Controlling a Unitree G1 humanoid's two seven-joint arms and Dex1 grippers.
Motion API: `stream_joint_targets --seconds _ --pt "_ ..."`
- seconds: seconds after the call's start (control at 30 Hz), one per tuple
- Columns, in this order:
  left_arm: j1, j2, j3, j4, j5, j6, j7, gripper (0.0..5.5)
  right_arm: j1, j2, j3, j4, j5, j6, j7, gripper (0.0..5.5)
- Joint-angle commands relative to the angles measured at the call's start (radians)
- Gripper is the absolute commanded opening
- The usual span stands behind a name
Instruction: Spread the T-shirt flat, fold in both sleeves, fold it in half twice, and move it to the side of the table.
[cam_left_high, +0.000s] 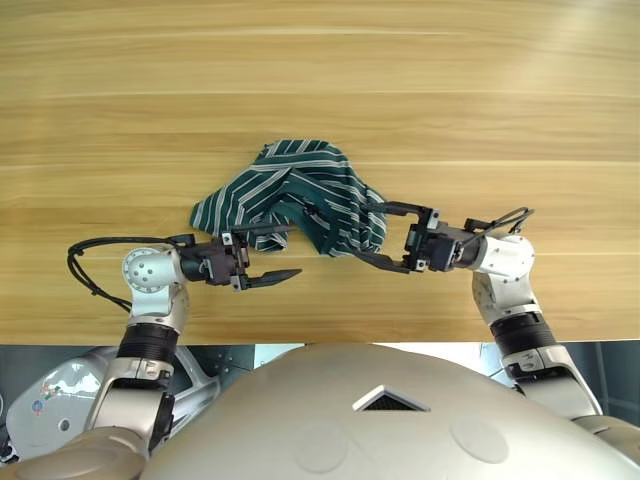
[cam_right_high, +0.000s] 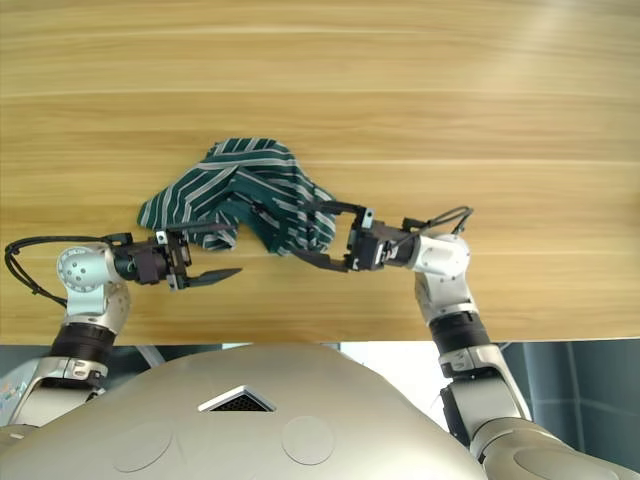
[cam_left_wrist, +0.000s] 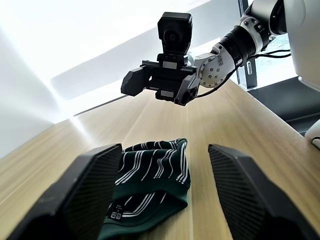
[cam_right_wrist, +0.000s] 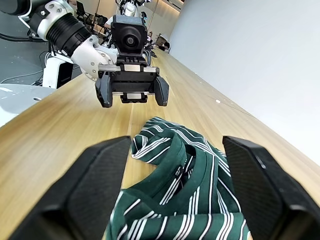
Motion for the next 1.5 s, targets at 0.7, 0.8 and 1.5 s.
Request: stream_joint_targets --seconds 0.7,0.8,1.5 --pt "-0.012 0.027 -0.022 0.013 0.007 -0.016 0.025 3.21 -0.014 -0.03 0.045 0.009 -0.012 -0.047 -0.036 3.39" --pt "-0.015 0.028 -0.024 0.02 0.014 -0.017 0.028 3.21 -0.015 -0.031 0.047 0.012 -0.017 -0.048 -0.038 3.39" --pt "-0.02 0.039 -0.032 0.02 0.031 -0.017 0.045 3.21 -0.015 -0.045 0.063 -0.001 -0.034 -0.038 -0.062 3.39"
